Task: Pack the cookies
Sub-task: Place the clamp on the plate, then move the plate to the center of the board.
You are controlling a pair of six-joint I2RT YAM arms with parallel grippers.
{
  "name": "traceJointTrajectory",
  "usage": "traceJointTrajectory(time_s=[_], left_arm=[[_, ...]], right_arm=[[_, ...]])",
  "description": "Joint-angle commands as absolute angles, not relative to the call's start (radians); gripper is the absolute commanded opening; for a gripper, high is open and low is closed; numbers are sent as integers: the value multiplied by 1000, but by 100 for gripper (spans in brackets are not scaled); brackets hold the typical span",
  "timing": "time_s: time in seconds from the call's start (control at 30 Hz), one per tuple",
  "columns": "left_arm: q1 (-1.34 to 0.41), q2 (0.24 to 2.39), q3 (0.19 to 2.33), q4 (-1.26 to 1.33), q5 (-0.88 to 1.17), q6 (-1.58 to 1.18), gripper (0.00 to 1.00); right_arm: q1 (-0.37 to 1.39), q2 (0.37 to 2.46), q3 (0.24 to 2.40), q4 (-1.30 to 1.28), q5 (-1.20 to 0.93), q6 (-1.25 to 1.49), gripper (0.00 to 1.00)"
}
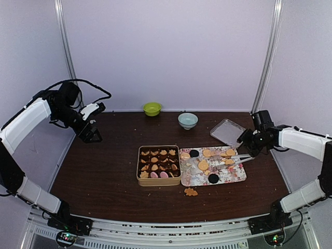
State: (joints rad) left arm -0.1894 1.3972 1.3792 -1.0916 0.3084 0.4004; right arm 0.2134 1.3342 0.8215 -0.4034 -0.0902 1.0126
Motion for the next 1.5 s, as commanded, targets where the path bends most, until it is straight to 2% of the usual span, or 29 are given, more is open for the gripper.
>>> traceJointTrajectory(time_s=[0.0, 0.2, 0.37, 0.83, 0.97, 1.2, 1.47], left_arm=[[-182, 1394, 1391, -1055, 300, 389, 98], [-178, 1384, 1385, -1051, 281, 387, 98], [-172, 1371, 1381, -1057, 275, 391, 98], [-170, 1370, 1377, -1058, 285, 395, 98], [-170, 1362, 1374, -1059, 291, 394, 98], [-170, 1364, 1364, -1058, 295, 405, 98], [-169, 1364, 1368, -1058, 301, 402, 98]], right_arm=[[279, 1352, 1016, -389, 5, 792, 64], [350, 1703, 1422, -580, 37, 565, 55], [359, 1937, 1695, -690, 56, 508, 50], [362, 2299, 2106, -850, 214, 599, 48], [367, 2293, 2078, -864, 210, 607, 47], [358, 2130, 1766, -754, 157, 450, 47], [334, 2145, 1731, -811, 86, 318, 49]])
